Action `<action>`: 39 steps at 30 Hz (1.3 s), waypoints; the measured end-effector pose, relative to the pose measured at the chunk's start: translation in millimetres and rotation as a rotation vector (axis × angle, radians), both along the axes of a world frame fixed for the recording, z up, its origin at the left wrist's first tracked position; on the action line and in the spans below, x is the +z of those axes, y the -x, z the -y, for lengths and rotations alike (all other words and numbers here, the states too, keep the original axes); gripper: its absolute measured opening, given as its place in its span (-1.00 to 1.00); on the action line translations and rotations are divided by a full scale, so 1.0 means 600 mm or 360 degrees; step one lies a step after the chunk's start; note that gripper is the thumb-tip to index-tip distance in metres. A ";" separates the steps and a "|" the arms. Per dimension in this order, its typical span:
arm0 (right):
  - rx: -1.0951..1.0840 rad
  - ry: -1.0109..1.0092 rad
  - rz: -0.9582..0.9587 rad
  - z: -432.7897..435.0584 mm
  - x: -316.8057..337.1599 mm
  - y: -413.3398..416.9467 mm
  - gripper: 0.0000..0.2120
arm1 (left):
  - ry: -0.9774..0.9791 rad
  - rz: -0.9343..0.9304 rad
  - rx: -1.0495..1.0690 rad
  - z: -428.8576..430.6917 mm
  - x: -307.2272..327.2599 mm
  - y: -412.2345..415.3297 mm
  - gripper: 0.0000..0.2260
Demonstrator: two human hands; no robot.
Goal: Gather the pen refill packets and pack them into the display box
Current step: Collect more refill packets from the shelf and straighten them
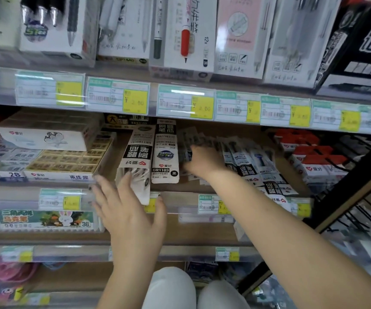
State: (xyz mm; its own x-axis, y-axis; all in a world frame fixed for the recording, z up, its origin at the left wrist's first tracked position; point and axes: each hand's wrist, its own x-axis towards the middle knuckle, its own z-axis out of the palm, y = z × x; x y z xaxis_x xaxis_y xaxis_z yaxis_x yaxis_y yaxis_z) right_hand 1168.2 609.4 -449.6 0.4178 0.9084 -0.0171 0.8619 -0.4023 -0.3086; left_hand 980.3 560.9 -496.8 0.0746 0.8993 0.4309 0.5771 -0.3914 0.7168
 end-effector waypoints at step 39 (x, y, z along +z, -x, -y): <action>-0.0048 -0.0819 -0.0546 0.255 0.064 -0.102 -0.75 | 0.0347 0.0391 -0.0909 0.102 0.015 -0.092 -0.66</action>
State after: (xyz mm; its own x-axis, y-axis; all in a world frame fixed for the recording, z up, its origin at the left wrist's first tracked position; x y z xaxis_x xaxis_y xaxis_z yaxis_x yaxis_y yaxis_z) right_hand 1229.7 456.5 -411.3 0.4918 0.8237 0.2823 0.6698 -0.1507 -0.7271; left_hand 1035.3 500.0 -487.8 0.4886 0.8162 0.3084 0.1312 -0.4182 0.8988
